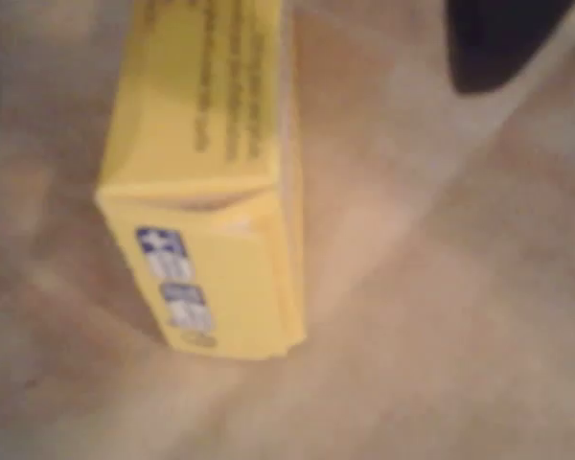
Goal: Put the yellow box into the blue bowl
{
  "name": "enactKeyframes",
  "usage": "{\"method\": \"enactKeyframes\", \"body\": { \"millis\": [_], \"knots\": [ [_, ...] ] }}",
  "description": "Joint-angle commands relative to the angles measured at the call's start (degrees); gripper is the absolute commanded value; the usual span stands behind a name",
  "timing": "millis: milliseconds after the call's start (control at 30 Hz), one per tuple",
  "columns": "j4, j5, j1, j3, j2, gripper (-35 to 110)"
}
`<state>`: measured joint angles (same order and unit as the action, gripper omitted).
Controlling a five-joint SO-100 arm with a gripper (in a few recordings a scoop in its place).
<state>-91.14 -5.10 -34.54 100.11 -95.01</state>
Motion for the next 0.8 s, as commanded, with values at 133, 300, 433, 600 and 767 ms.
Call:
{"method": "enactKeyframes", "body": {
  "millis": [133, 300, 433, 600, 767],
  "knots": [
    [5.1, -4.7, 1.7, 2.0, -0.6, 27],
    [6.9, -5.4, 1.8, 3.3, -0.6, 27],
    [8.7, -5.4, 2.5, 5.0, -0.5, 27],
    [12.4, -6.8, 3.3, 8.5, 1.8, 27],
    [14.2, -8.6, 3.9, 7.6, 2.5, 27]
  ]
}}
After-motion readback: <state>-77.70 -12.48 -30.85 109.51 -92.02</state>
